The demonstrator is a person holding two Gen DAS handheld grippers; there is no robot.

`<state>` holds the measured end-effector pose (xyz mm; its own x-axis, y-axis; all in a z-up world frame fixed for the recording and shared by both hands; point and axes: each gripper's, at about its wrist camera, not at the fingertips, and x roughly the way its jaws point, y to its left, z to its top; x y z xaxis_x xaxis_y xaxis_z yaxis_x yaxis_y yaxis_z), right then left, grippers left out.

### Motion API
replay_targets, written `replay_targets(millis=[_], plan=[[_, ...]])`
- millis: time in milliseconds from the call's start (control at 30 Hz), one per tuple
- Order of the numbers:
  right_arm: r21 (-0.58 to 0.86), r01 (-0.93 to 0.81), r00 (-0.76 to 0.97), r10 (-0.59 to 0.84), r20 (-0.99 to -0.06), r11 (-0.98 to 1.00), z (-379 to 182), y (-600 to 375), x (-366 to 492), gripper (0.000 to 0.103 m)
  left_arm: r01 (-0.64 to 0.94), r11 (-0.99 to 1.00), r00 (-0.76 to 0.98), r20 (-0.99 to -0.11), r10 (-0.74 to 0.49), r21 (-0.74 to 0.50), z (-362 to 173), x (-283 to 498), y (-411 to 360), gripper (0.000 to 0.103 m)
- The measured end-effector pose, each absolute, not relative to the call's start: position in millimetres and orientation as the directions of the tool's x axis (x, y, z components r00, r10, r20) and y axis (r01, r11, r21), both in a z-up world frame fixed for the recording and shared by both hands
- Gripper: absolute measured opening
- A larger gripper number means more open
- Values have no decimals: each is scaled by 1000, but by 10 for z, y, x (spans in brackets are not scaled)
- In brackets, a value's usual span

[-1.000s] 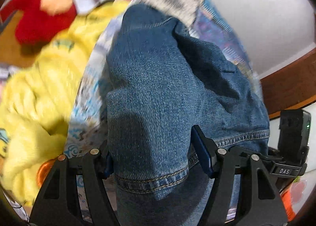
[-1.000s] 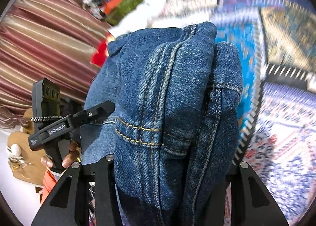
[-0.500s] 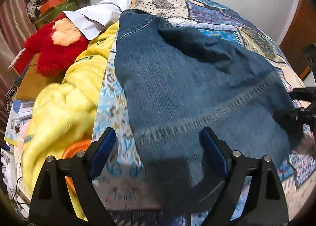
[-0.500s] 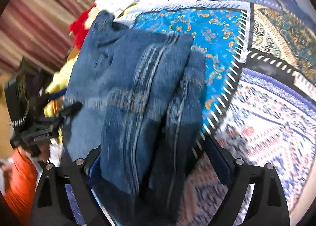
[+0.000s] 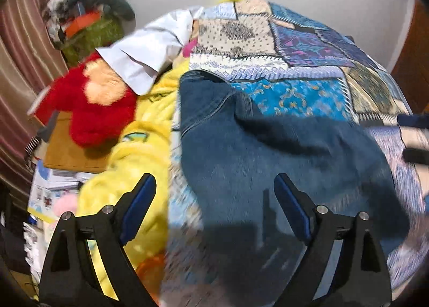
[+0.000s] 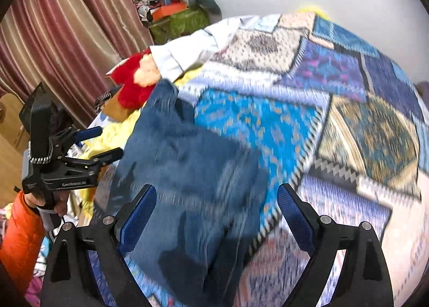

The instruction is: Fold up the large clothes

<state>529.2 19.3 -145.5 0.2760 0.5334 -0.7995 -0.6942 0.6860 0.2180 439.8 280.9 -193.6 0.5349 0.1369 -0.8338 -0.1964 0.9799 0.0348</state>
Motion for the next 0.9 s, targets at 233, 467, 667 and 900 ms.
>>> replay_targets(millis=[233,467,667,900], plan=[[168,-638,270,422,-865,751,-2170,408,5712,91,-325,945,452,-872,189,36,-2348,5050,2890,97],[264,-587,247,480,-842,765,-2226,-26,5712,91,-380,924,439,-887,146,-36,-2487,5029,2997,101],[168,-637,358,482,-800,752,-1596,-174,5260,91,-342,938,518,-845,133,-62,-1955,4525,2859,94],[170,-678,506,621,-598,716,-549,-500,4471,91,-243,970,741,-645,187,2,-869,3438,2352,94]])
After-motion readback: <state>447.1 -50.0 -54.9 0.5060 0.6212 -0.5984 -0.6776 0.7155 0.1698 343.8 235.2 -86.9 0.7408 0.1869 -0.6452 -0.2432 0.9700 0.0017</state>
